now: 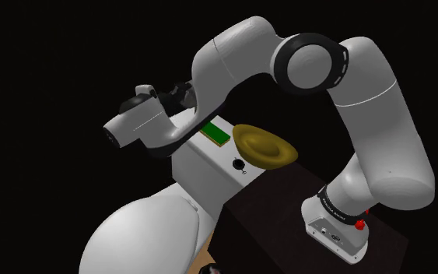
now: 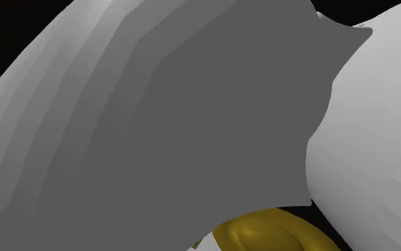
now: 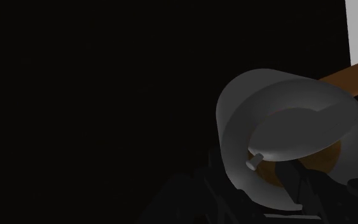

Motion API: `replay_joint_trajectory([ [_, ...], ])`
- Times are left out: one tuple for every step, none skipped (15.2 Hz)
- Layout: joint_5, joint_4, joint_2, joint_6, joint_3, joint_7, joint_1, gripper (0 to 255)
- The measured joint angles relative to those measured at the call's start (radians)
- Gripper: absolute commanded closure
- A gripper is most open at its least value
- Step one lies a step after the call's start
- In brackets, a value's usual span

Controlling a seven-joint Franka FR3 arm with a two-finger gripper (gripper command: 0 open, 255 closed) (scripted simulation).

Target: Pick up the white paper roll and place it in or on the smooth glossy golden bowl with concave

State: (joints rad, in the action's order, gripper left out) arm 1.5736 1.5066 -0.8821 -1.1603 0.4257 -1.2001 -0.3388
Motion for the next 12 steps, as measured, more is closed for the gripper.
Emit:
replay_joint_trajectory([
  [0.0, 0.006, 0.012, -0.001, 0.001, 0.006, 0.003, 255],
  [-0.001, 0.008, 0.022, 0.002, 0.003, 0.014, 0.003, 255],
  [-0.004, 0.016, 0.034, 0.004, 0.006, 0.018, 0.004, 255],
  [-0.004, 0.019, 0.043, 0.004, 0.007, 0.024, 0.005, 255],
  [-0.005, 0.022, 0.052, 0.005, 0.008, 0.03, 0.006, 255],
  [-0.007, 0.031, 0.066, 0.005, 0.011, 0.035, 0.009, 255],
  [-0.006, 0.034, 0.076, 0.004, 0.011, 0.042, 0.012, 255],
  [-0.004, 0.028, 0.081, 0.005, 0.011, 0.054, 0.011, 255],
  [-0.006, 0.031, 0.089, 0.007, 0.013, 0.057, 0.011, 255],
  [-0.015, 0.062, 0.109, 0.008, 0.019, 0.046, 0.018, 255],
  [-0.027, 0.097, 0.132, 0.009, 0.026, 0.033, 0.024, 255],
  [-0.044, 0.155, 0.167, 0.006, 0.034, 0.008, 0.038, 255],
])
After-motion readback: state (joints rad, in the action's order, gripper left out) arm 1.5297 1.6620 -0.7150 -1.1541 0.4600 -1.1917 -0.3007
